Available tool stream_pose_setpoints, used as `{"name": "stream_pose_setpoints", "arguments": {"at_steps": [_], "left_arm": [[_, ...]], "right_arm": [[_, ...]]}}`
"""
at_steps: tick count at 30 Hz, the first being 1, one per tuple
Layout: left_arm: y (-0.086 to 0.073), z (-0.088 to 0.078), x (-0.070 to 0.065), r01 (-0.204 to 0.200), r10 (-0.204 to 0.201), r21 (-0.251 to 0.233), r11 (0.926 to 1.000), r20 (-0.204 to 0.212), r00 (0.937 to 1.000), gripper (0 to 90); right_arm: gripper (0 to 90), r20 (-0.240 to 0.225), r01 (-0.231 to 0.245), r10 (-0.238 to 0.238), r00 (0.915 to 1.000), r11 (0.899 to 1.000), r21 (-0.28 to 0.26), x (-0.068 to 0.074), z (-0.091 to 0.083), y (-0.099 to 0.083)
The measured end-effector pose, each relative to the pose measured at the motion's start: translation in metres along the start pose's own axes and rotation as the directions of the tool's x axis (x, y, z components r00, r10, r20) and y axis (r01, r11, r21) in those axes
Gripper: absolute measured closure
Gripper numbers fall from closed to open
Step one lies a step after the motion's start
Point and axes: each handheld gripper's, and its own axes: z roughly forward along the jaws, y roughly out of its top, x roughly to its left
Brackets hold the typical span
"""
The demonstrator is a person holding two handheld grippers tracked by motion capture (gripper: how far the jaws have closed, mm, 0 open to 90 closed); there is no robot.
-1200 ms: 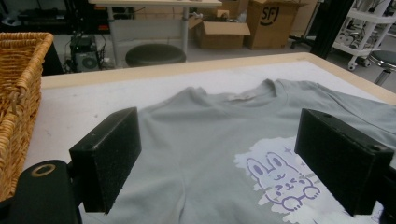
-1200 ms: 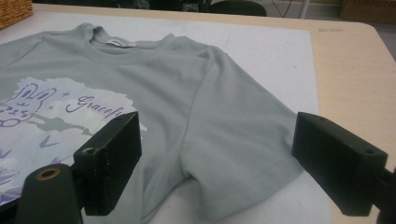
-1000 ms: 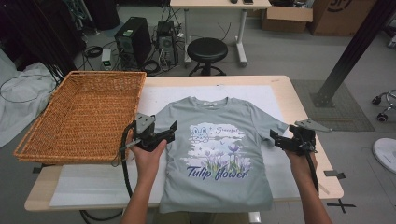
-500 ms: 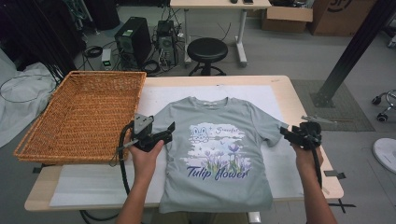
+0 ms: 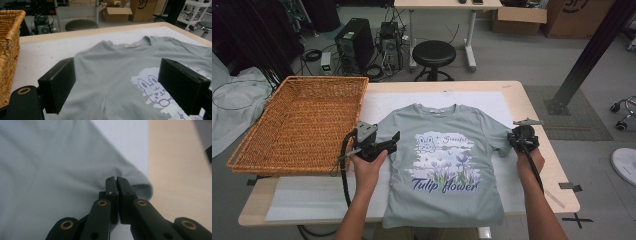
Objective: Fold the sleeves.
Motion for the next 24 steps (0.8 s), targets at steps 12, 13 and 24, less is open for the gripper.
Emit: {"name": "stream_pose_setpoints", "arguments": {"at_steps": [12, 13, 24], "left_arm": [[-0.005, 0.002, -0.001, 0.002, -0.002, 0.006, 1.0000, 0.007, 1.0000, 15.4], [-0.005, 0.002, 0.000, 0.006, -0.006, 0.006, 1.0000, 0.007, 1.0000, 15.4], [-0.007, 0.002, 0.002, 0.010, -0.010, 0.005, 0.9999, 0.005, 0.9999, 15.5]], "right_arm": [[85.1, -0.343, 0.292, -0.316, 0.8844, 0.949, -0.121, 0.109, -0.019, 0.050], [79.7, -0.384, 0.301, -0.323, 0.8650, 0.946, -0.119, 0.115, -0.017, 0.049], [81.5, -0.277, 0.155, -0.168, 0.9461, 0.985, -0.069, 0.062, -0.025, 0.035]]}}
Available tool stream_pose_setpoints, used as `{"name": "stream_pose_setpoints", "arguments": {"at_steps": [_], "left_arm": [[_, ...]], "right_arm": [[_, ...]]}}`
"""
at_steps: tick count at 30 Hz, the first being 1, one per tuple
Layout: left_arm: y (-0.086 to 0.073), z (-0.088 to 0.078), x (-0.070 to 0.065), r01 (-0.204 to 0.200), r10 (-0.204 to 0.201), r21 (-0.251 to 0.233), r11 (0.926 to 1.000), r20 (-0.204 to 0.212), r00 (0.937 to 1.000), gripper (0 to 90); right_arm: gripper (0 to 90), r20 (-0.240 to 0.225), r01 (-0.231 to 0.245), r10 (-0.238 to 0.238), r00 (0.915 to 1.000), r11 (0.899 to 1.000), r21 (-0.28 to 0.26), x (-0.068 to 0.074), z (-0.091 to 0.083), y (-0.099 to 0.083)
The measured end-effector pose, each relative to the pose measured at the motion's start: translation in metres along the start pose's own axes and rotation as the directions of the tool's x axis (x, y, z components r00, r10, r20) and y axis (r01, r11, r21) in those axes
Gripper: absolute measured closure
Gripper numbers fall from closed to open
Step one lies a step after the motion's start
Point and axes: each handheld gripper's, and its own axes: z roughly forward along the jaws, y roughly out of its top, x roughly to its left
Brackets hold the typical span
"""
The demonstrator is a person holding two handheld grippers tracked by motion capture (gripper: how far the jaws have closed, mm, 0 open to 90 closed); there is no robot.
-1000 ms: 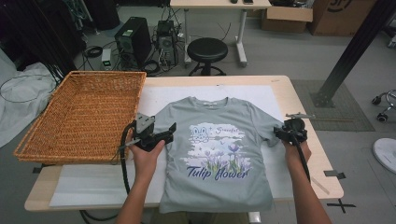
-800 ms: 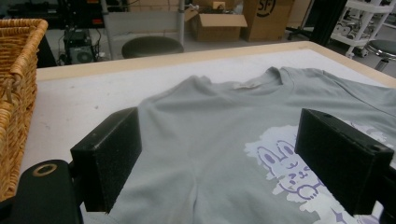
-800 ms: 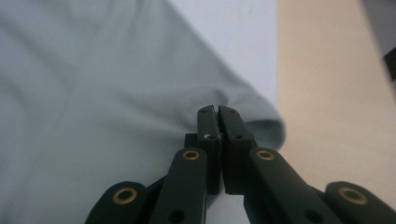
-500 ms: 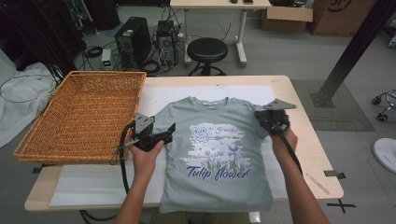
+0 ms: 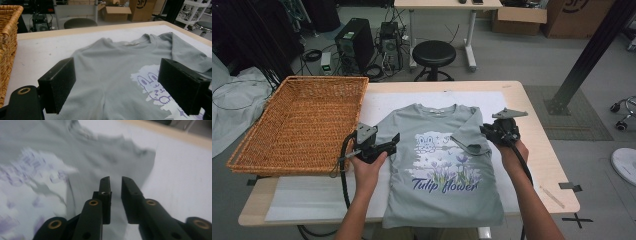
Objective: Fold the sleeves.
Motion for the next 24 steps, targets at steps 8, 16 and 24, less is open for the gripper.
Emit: {"name": "stream_pose_setpoints", "arguments": {"at_steps": [8, 16, 24], "left_arm": [[-0.003, 0.000, 0.002, 0.007, -0.007, 0.006, 1.0000, -0.006, 1.0000, 15.5], [-0.005, -0.002, 0.004, 0.019, -0.019, 0.007, 0.9998, -0.020, 0.9996, 15.6], [-0.013, -0.009, 0.011, 0.049, -0.047, 0.032, 0.9983, -0.041, 0.9980, 15.6]], "right_arm": [[87.8, -0.162, 0.083, -0.067, 0.9846, 0.992, 0.093, 0.024, 0.010, -0.048], [77.0, -0.117, 0.028, -0.028, 0.9928, 1.000, -0.001, 0.015, 0.004, -0.036], [72.8, -0.143, -0.002, 0.000, 0.9898, 1.000, -0.012, 0.012, 0.004, -0.047]]}}
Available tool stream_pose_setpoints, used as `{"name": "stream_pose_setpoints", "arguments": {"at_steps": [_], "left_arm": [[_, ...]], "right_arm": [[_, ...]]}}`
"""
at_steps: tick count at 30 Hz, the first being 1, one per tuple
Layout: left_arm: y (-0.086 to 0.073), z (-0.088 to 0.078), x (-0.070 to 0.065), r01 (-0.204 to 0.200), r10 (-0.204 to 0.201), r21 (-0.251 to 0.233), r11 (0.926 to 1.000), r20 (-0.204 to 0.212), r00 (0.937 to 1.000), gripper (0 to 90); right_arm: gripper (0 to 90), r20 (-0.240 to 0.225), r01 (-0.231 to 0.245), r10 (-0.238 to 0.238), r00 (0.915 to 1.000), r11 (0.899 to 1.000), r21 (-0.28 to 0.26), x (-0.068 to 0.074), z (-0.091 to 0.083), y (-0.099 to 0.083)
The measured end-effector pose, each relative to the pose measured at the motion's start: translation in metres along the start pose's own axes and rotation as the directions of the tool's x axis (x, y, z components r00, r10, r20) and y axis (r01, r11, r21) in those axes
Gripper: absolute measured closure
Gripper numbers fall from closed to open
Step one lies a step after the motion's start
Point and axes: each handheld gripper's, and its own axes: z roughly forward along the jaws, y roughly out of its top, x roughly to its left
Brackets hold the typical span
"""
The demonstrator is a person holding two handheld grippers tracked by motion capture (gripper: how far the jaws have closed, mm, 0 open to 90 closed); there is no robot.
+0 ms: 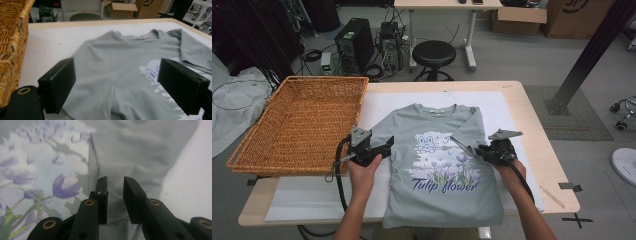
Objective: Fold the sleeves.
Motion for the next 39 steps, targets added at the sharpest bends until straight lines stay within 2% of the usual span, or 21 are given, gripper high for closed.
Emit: {"name": "stream_pose_setpoints", "arguments": {"at_steps": [2, 4, 7, 9, 10, 12, 14, 19, 22, 23, 25, 27, 28, 29, 30, 31, 32, 34, 35, 37, 39], "left_arm": [[-0.004, -0.001, -0.002, -0.001, 0.002, 0.013, 0.9999, -0.023, 0.9997, 16.5], [-0.010, 0.000, -0.006, 0.001, 0.002, 0.038, 0.9993, -0.075, 0.9972, 19.5], [-0.017, 0.007, -0.009, 0.056, -0.044, 0.086, 0.9948, -0.134, 0.9901, 23.6], [-0.020, 0.014, -0.010, 0.062, -0.043, 0.107, 0.9923, -0.171, 0.9843, 27.1], [-0.021, 0.018, -0.010, 0.066, -0.040, 0.121, 0.9904, -0.206, 0.9776, 27.3], [-0.021, 0.023, -0.008, 0.090, -0.057, 0.127, 0.9878, -0.239, 0.9692, 28.8], [-0.021, 0.025, -0.006, 0.113, -0.072, 0.122, 0.9862, -0.296, 0.9524, 29.9], [-0.022, 0.035, -0.001, 0.160, -0.102, 0.141, 0.9769, -0.348, 0.9318, 38.6], [-0.023, 0.042, 0.006, 0.246, -0.157, 0.184, 0.9515, -0.397, 0.9044, 37.7], [-0.023, 0.043, 0.007, 0.274, -0.172, 0.192, 0.9422, -0.425, 0.8885, 42.8], [-0.021, 0.043, 0.006, 0.284, -0.167, 0.202, 0.9374, -0.454, 0.8752, 53.5], [-0.019, 0.043, 0.007, 0.292, -0.162, 0.218, 0.9311, -0.472, 0.8668, 62.4], [-0.017, 0.042, 0.007, 0.305, -0.167, 0.228, 0.9248, -0.476, 0.8633, 66.6], [-0.016, 0.042, 0.008, 0.314, -0.177, 0.231, 0.9208, -0.470, 0.8646, 74.2], [-0.016, 0.042, 0.008, 0.312, -0.175, 0.234, 0.9207, -0.468, 0.8665, 77.4], [-0.016, 0.041, 0.008, 0.301, -0.166, 0.238, 0.9234, -0.459, 0.8725, 81.5], [-0.016, 0.041, 0.008, 0.295, -0.161, 0.239, 0.9249, -0.457, 0.8748, 84.9], [-0.015, 0.038, 0.008, 0.288, -0.168, 0.226, 0.9305, -0.436, 0.8842, 86.9], [-0.013, 0.035, 0.009, 0.280, -0.176, 0.203, 0.9384, -0.417, 0.8918, 87.1], [-0.009, 0.031, 0.007, 0.259, -0.172, 0.171, 0.9508, -0.404, 0.8983, 87.2], [-0.001, 0.028, 0.004, 0.219, -0.149, 0.152, 0.9638, -0.372, 0.9160, 87.1]], "right_arm": [[71.1, 0.005, -0.017, 0.017, 0.9998, 0.999, -0.048, -0.003, -0.008, 0.001], [69.5, -0.004, -0.014, 0.014, 0.9999, 0.998, -0.060, -0.004, -0.011, 0.003], [68.4, -0.024, 0.007, -0.009, 0.9997, 0.997, -0.079, 0.000, -0.014, 0.005], [67.7, -0.040, 0.018, -0.021, 0.9990, 0.996, -0.089, 0.003, -0.015, 0.007], [67.4, -0.049, 0.026, -0.031, 0.9983, 0.995, -0.096, 0.004, -0.016, 0.007], [67.1, -0.065, 0.037, -0.044, 0.9969, 0.993, -0.110, 0.007, -0.018, 0.009], [67.1, -0.070, 0.042, -0.051, 0.9962, 0.991, -0.126, 0.009, -0.020, 0.011], [66.0, -0.082, 0.047, -0.058, 0.9950, 0.990, -0.136, 0.007, -0.023, 0.012], [65.4, -0.089, 0.048, -0.061, 0.9941, 0.990, -0.133, 0.007, -0.024, 0.010], [65.0, -0.091, 0.051, -0.063, 0.9938, 0.990, -0.134, 0.007, -0.024, 0.010], [64.4, -0.091, 0.050, -0.063, 0.9939, 0.989, -0.138, 0.007, -0.026, 0.009], [63.3, -0.093, 0.044, -0.057, 0.9940, 0.989, -0.141, 0.006, -0.026, 0.008], [63.2, -0.092, 0.042, -0.055, 0.9942, 0.989, -0.141, 0.005, -0.026, 0.007], [62.8, -0.093, 0.040, -0.053, 0.9942, 0.989, -0.141, 0.004, -0.026, 0.006], [62.3, -0.097, 0.033, -0.047, 0.9941, 0.989, -0.141, 0.004, -0.025, 0.006], [62.1, -0.099, 0.032, -0.047, 0.9940, 0.989, -0.141, 0.004, -0.025, 0.005], [61.9, -0.099, 0.035, -0.049, 0.9939, 0.990, -0.140, 0.004, -0.025, 0.005], [61.3, -0.101, 0.038, -0.052, 0.9935, 0.990, -0.135, 0.005, -0.024, 0.005], [61.3, -0.102, 0.039, -0.053, 0.9934, 0.990, -0.135, 0.004, -0.024, 0.004], [61.1, -0.100, 0.035, -0.049, 0.9937, 0.990, -0.138, 0.003, -0.025, 0.004], [61.1, -0.100, 0.030, -0.044, 0.9940, 0.990, -0.138, 0.001, -0.025, 0.003]]}}
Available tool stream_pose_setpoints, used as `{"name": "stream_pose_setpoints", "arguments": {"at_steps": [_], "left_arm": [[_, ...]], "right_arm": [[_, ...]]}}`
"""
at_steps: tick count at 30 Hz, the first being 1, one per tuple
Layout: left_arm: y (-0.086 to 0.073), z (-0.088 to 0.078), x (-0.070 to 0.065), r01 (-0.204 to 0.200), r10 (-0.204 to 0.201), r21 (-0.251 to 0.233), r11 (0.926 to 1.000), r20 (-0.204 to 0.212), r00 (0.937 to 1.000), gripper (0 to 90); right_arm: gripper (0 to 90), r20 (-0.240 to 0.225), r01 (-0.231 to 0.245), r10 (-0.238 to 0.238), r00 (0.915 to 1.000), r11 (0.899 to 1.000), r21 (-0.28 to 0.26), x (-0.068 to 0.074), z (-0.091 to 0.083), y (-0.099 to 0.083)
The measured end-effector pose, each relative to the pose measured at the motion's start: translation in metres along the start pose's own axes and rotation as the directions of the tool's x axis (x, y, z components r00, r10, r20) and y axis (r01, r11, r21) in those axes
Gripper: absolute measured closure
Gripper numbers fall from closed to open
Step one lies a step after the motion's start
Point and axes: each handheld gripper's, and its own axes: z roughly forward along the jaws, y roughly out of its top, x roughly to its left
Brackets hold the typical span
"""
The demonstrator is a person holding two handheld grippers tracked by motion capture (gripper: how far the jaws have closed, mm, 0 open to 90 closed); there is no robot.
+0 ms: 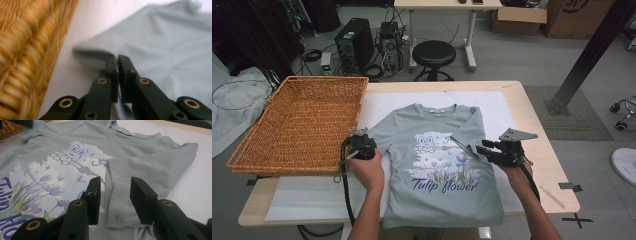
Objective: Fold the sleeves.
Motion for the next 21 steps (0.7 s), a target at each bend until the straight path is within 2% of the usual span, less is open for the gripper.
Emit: {"name": "stream_pose_setpoints", "arguments": {"at_steps": [5, 7, 10, 11, 12, 13, 14, 15, 16, 17, 18, 19, 20, 21], "left_arm": [[0.018, -0.008, -0.016, -0.019, 0.025, -0.065, 0.9977, 0.093, 0.9953, 87.2], [0.025, -0.009, -0.030, -0.074, 0.084, -0.081, 0.9940, 0.127, 0.9883, 87.1], [0.031, -0.009, -0.050, -0.126, 0.141, -0.092, 0.9877, 0.174, 0.9746, 87.1], [0.031, -0.008, -0.057, -0.136, 0.152, -0.092, 0.9865, 0.205, 0.9669, 87.1], [0.030, -0.007, -0.065, -0.165, 0.180, -0.087, 0.9825, 0.220, 0.9587, 87.0], [0.028, -0.006, -0.076, -0.208, 0.226, -0.097, 0.9733, 0.246, 0.9426, 87.0], [0.026, -0.005, -0.083, -0.228, 0.246, -0.097, 0.9688, 0.274, 0.9297, 87.1], [0.023, -0.003, -0.092, -0.259, 0.275, -0.093, 0.9615, 0.311, 0.9097, 87.0], [0.019, -0.001, -0.101, -0.302, 0.309, -0.077, 0.9502, 0.352, 0.8835, 87.0], [0.014, 0.005, -0.111, -0.331, 0.315, -0.032, 0.9430, 0.405, 0.8582, 86.2], [0.010, 0.010, -0.116, -0.334, 0.298, 0.006, 0.9425, 0.439, 0.8476, 80.8], [0.007, 0.013, -0.119, -0.332, 0.285, 0.025, 0.9431, 0.452, 0.8451, 73.1], [0.005, 0.011, -0.120, -0.320, 0.286, 0.004, 0.9473, 0.442, 0.8501, 64.8], [0.005, 0.009, -0.118, -0.297, 0.273, -0.015, 0.9549, 0.435, 0.8578, 63.4]], "right_arm": [[60.6, -0.003, -0.012, 0.012, 0.9999, 1.000, -0.008, -0.002, 0.000, 0.000], [60.4, -0.002, -0.011, 0.011, 0.9999, 1.000, -0.009, -0.002, 0.000, 0.000], [60.3, 0.001, -0.014, 0.014, 0.9999, 1.000, -0.009, -0.002, -0.001, 0.000], [60.3, 0.002, -0.015, 0.015, 0.9999, 1.000, -0.011, -0.002, -0.002, -0.001], [60.3, 0.004, -0.017, 0.017, 0.9999, 1.000, -0.011, -0.002, -0.002, -0.001], [60.2, 0.006, -0.019, 0.019, 0.9998, 1.000, -0.012, -0.003, -0.003, -0.002], [60.2, 0.009, -0.024, 0.024, 0.9997, 1.000, -0.009, -0.004, -0.003, -0.003], [60.1, 0.010, -0.028, 0.028, 0.9996, 1.000, -0.009, -0.005, -0.004, -0.004], [60.1, 0.012, -0.032, 0.032, 0.9994, 0.999, -0.011, -0.006, -0.004, -0.004], [60.1, 0.014, -0.035, 0.035, 0.9993, 0.999, -0.010, -0.007, -0.004, -0.005], [60.1, 0.014, -0.040, 0.040, 0.9991, 0.999, -0.008, -0.009, -0.004, -0.006], [60.0, 0.015, -0.041, 0.041, 0.9990, 0.999, -0.006, -0.009, -0.003, -0.006], [59.8, 0.017, -0.042, 0.042, 0.9990, 0.999, -0.005, -0.010, -0.003, -0.006], [59.7, 0.017, -0.047, 0.047, 0.9988, 0.999, -0.008, -0.011, -0.003, -0.006]]}}
